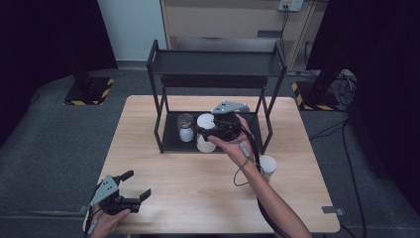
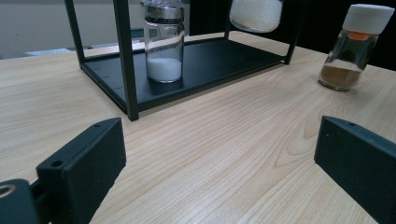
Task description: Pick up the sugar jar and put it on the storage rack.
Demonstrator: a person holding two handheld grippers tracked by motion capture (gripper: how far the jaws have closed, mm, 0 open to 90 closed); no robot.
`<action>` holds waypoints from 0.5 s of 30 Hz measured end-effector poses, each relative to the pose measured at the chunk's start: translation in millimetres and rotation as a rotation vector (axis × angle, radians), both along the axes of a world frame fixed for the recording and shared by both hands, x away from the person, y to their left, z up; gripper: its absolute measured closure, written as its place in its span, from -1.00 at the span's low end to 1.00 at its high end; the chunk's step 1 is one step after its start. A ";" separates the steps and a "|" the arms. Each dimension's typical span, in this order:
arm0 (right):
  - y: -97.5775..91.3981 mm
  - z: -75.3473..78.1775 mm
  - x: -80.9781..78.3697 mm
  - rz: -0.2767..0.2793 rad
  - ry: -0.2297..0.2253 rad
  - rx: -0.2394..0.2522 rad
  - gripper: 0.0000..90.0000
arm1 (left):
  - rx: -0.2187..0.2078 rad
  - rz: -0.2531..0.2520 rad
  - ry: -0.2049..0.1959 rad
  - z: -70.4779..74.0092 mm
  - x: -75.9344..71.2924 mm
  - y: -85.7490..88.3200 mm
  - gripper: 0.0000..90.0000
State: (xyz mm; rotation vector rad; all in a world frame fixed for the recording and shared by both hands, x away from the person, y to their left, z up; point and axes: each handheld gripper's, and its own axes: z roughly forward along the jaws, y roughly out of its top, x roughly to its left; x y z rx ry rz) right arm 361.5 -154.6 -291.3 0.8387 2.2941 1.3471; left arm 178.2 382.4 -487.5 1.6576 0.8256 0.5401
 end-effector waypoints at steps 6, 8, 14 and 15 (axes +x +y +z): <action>7.6 -1.9 11.0 -0.055 0.003 -0.008 -0.24 | -0.003 -0.002 0.000 -0.2 0.0 0.7 -0.98; 9.9 -2.9 13.7 -0.068 -0.001 -0.012 -0.24 | -0.001 -0.003 0.000 -0.1 0.1 0.5 -0.98; 15.6 -8.5 25.5 -0.107 0.011 -0.020 -0.24 | -0.001 -0.004 0.000 -0.1 0.1 0.6 -0.98; 16.1 -9.7 26.9 -0.112 0.011 -0.021 -0.24 | -0.001 -0.004 -0.001 -0.2 0.3 0.4 -0.98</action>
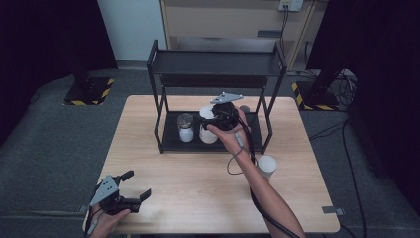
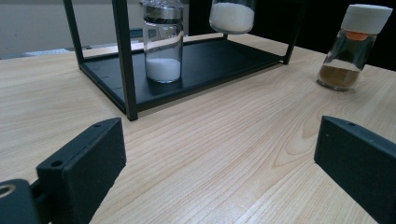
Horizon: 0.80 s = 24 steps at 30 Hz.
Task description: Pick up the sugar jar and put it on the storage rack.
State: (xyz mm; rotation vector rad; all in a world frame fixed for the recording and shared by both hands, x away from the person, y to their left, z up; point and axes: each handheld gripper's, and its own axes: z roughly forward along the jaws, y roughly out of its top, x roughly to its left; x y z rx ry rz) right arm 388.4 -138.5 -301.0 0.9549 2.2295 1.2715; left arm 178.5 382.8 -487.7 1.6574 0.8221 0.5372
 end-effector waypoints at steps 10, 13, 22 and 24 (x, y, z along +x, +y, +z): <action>7.4 -10.8 18.6 -0.065 0.020 -0.018 -0.24 | -0.002 -0.001 0.001 -0.5 0.5 0.0 -0.98; 8.5 -14.4 22.6 -0.076 0.027 -0.018 -0.24 | 0.001 -0.003 0.000 -0.4 0.6 -0.3 -0.98; 16.8 -26.7 30.5 -0.085 0.037 -0.029 -0.24 | 0.000 -0.002 0.003 -0.6 0.7 -0.1 -0.98; 17.7 -29.0 33.1 -0.085 0.036 -0.033 -0.24 | 0.001 -0.002 0.002 -0.4 0.4 -0.2 -0.98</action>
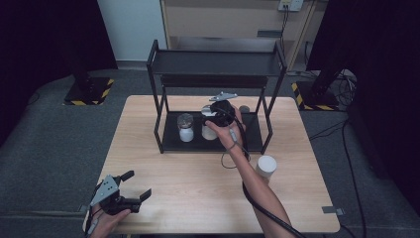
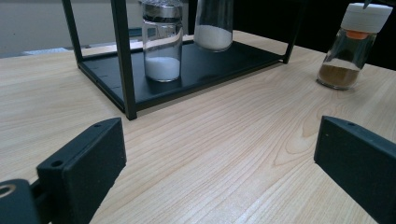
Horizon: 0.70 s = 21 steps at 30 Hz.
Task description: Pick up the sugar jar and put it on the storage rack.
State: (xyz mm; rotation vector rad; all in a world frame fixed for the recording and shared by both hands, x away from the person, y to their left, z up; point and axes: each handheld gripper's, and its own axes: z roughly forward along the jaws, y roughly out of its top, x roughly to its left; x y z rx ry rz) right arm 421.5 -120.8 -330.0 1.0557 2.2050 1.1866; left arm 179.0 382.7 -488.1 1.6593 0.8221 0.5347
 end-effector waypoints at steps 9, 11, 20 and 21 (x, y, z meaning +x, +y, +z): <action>4.6 -7.5 6.0 -0.009 0.014 -0.003 -0.24 | -0.001 -0.001 0.002 -0.3 0.4 0.1 -0.98; 5.1 -9.9 7.4 -0.009 0.017 -0.008 -0.24 | -0.001 -0.001 0.003 -0.3 0.5 0.2 -0.98; 5.0 -16.4 12.7 -0.018 0.031 -0.013 -0.24 | -0.001 0.000 0.002 -0.6 0.6 0.5 -0.98; 4.7 -16.8 13.3 -0.018 0.033 -0.012 -0.24 | -0.001 0.000 0.002 -0.6 0.5 0.5 -0.98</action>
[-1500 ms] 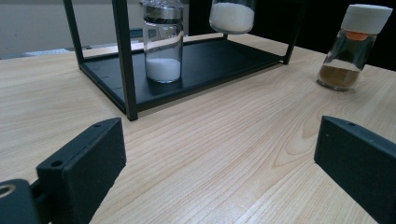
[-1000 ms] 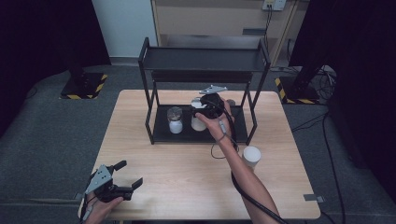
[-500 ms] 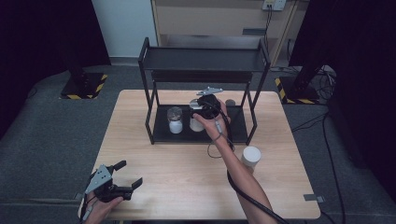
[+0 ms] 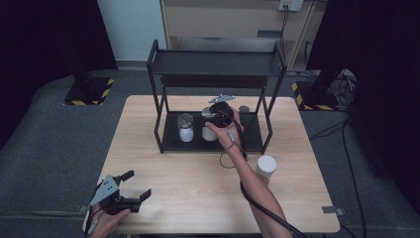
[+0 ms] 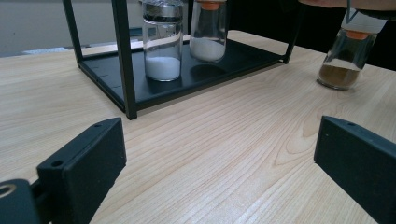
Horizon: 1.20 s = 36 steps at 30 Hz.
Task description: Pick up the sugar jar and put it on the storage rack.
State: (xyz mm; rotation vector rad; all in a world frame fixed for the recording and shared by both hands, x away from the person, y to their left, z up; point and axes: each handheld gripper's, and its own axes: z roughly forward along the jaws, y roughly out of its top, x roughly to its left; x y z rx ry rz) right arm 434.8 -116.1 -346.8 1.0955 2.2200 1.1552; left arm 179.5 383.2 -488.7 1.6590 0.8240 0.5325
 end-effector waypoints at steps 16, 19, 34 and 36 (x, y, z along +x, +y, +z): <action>-1.7 -6.6 5.8 -0.013 0.013 0.012 -0.24 | 0.004 -0.005 -0.004 0.2 0.0 -0.5 -0.97; -1.6 -8.1 6.3 -0.013 0.015 0.014 -0.24 | 0.004 -0.006 -0.004 0.2 0.1 -0.4 -0.97; 0.8 -13.1 -0.6 -0.007 -0.011 0.004 -0.24 | -0.001 -0.006 -0.006 -0.2 -0.3 -0.1 -0.97; 0.2 -13.3 -0.8 -0.005 -0.010 0.005 -0.25 | 0.002 -0.008 -0.007 0.1 -0.1 -0.4 -0.97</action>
